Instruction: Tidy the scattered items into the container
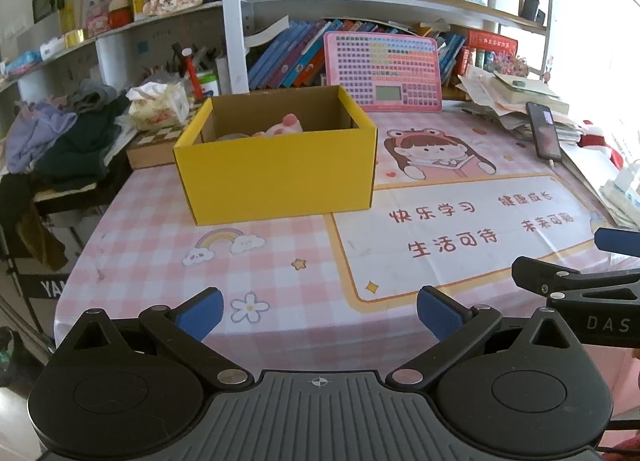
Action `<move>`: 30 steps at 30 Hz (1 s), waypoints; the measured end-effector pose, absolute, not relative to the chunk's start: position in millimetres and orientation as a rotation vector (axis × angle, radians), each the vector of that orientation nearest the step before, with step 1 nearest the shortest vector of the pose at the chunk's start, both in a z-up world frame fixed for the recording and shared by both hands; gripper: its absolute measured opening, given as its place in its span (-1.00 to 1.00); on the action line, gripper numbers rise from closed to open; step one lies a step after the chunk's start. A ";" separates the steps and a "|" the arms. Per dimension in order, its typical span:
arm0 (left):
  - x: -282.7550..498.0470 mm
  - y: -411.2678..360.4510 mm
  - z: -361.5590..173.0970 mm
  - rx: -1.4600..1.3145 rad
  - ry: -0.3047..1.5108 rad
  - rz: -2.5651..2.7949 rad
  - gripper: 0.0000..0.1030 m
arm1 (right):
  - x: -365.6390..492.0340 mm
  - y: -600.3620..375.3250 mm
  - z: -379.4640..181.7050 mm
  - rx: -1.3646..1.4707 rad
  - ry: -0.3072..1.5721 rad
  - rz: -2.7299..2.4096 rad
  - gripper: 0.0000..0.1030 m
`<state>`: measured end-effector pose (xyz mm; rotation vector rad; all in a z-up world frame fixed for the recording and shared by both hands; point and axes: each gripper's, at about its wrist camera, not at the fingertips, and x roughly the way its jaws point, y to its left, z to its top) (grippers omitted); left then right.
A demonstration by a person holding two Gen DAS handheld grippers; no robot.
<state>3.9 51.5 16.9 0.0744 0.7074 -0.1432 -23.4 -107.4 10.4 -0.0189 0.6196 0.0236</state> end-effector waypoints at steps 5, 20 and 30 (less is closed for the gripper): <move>4.0 53.7 18.1 0.063 0.703 -0.141 1.00 | -23.5 -108.9 11.8 -0.011 0.618 0.017 1.00; 2.8 52.4 17.8 0.074 0.703 -0.135 1.00 | -24.1 -108.7 14.9 -0.023 0.611 0.024 1.00; 2.8 53.0 16.7 0.074 0.716 -0.127 1.00 | -22.4 -108.4 12.6 -0.027 0.627 0.036 1.00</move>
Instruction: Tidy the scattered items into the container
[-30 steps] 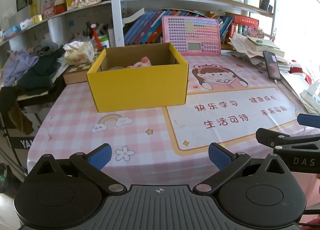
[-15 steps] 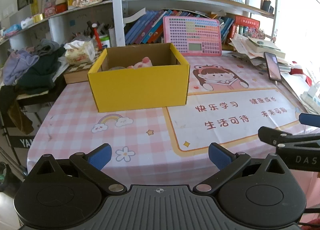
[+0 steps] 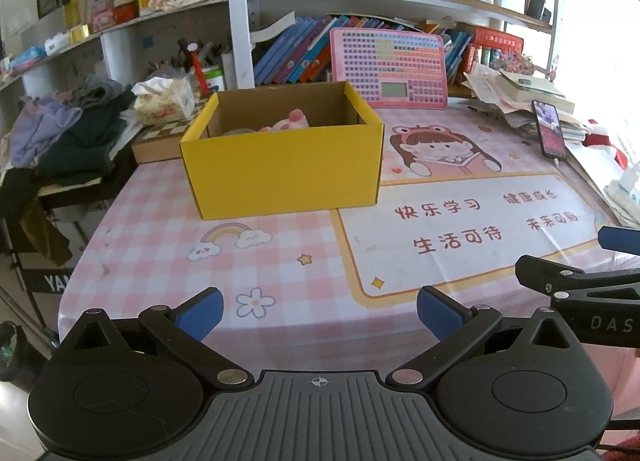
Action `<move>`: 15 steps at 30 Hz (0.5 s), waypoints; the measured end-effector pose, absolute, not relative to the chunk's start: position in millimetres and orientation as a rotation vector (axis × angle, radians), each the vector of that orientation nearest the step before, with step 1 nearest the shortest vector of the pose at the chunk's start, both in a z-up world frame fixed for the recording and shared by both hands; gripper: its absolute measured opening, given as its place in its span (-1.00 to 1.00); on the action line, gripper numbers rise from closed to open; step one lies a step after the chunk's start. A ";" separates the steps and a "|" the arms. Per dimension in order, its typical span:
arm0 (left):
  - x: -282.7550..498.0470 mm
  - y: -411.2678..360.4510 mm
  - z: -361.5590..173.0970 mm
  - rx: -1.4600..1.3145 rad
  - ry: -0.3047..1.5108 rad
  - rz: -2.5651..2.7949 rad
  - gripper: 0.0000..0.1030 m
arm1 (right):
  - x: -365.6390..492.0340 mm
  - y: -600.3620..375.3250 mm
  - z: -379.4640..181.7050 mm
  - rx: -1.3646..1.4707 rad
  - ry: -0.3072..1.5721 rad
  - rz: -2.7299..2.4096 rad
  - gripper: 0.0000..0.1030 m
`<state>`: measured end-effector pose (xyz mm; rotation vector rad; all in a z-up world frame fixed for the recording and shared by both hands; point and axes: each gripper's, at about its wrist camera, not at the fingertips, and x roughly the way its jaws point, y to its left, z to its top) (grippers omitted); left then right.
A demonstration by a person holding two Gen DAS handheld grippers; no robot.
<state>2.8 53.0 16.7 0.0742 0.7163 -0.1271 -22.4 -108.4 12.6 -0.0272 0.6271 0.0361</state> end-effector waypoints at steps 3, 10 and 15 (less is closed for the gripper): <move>2.9 51.4 16.7 0.077 0.717 -0.132 1.00 | -22.7 -109.1 11.5 -0.027 0.629 0.034 1.00; 6.0 47.1 16.3 0.088 0.724 -0.137 1.00 | -22.1 -110.7 9.8 -0.026 0.632 0.030 1.00; 7.2 45.8 16.2 0.093 0.725 -0.140 1.00 | -20.1 -112.4 9.1 -0.022 0.636 0.023 1.00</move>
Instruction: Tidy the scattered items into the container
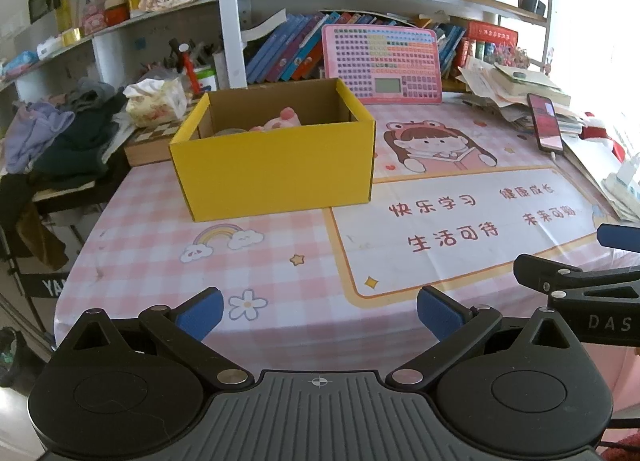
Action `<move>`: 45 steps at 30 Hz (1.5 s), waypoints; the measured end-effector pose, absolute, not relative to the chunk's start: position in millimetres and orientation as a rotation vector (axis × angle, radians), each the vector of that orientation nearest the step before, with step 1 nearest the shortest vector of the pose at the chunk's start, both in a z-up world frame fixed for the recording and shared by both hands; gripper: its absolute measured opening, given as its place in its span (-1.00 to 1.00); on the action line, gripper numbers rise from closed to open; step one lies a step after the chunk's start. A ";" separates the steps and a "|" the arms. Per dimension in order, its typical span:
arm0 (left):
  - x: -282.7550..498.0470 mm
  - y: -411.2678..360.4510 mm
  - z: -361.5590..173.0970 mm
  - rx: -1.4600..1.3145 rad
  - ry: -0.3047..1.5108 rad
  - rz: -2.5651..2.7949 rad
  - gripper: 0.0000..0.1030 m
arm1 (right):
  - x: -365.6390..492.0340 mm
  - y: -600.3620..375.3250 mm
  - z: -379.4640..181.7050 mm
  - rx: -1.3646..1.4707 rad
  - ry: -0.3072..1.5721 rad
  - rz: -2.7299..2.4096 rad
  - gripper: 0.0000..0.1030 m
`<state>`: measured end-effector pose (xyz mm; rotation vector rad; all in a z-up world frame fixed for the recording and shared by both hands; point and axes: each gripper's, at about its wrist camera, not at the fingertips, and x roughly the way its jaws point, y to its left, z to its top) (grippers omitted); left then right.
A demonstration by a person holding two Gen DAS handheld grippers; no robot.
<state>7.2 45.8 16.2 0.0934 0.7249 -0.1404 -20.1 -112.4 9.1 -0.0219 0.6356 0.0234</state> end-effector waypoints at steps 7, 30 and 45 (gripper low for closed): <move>8.4 47.6 15.5 0.099 0.731 -0.127 1.00 | -16.6 -111.5 7.6 -0.027 0.641 0.029 1.00; 13.3 51.4 12.4 0.104 0.743 -0.138 1.00 | -14.8 -106.7 4.8 -0.037 0.658 0.023 1.00; 20.4 52.2 8.2 0.110 0.756 -0.155 1.00 | -9.5 -109.4 4.0 -0.033 0.664 0.014 1.00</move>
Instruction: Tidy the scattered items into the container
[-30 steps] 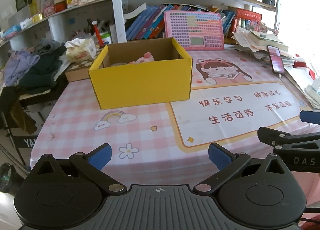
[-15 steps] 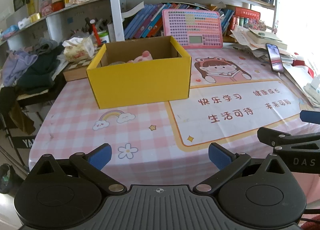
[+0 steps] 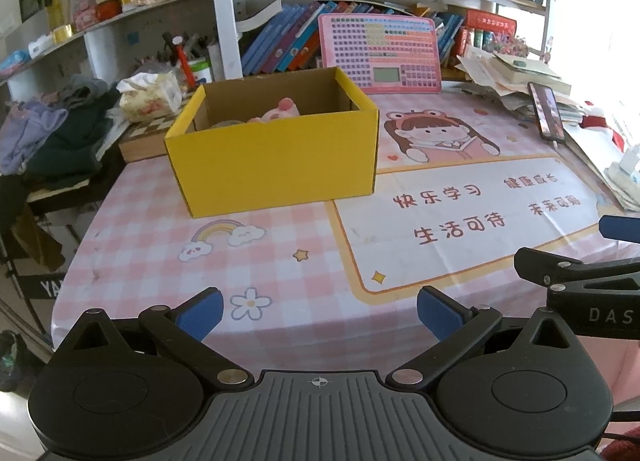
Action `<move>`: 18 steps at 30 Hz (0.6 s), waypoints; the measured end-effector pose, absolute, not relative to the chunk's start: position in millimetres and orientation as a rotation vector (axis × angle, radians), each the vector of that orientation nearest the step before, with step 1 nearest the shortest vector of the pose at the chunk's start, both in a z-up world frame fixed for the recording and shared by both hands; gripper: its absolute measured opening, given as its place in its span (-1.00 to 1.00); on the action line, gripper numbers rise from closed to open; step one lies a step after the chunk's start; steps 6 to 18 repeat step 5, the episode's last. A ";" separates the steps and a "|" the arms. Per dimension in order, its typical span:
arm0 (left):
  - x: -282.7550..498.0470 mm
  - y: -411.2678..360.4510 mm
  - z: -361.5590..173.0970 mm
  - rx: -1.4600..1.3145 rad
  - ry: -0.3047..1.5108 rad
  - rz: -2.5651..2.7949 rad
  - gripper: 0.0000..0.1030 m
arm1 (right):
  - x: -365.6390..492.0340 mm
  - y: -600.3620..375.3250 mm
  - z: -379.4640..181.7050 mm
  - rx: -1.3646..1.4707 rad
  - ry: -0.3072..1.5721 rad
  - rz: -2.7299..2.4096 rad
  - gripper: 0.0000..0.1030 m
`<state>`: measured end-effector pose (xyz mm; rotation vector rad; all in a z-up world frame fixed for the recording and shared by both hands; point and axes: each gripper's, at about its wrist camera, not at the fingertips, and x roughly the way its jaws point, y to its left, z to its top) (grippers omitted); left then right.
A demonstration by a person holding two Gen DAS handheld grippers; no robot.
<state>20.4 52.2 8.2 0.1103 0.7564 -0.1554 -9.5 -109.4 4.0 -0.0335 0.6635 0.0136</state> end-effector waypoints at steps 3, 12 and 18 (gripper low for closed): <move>24.7 52.3 5.5 0.112 0.770 -0.141 1.00 | -5.7 -109.7 1.7 -0.032 0.673 0.016 1.00; 27.5 53.2 4.2 0.105 0.776 -0.140 1.00 | -2.4 -109.7 0.5 -0.030 0.679 0.017 1.00; 27.5 53.2 4.2 0.105 0.776 -0.140 1.00 | -2.4 -109.7 0.5 -0.030 0.679 0.017 1.00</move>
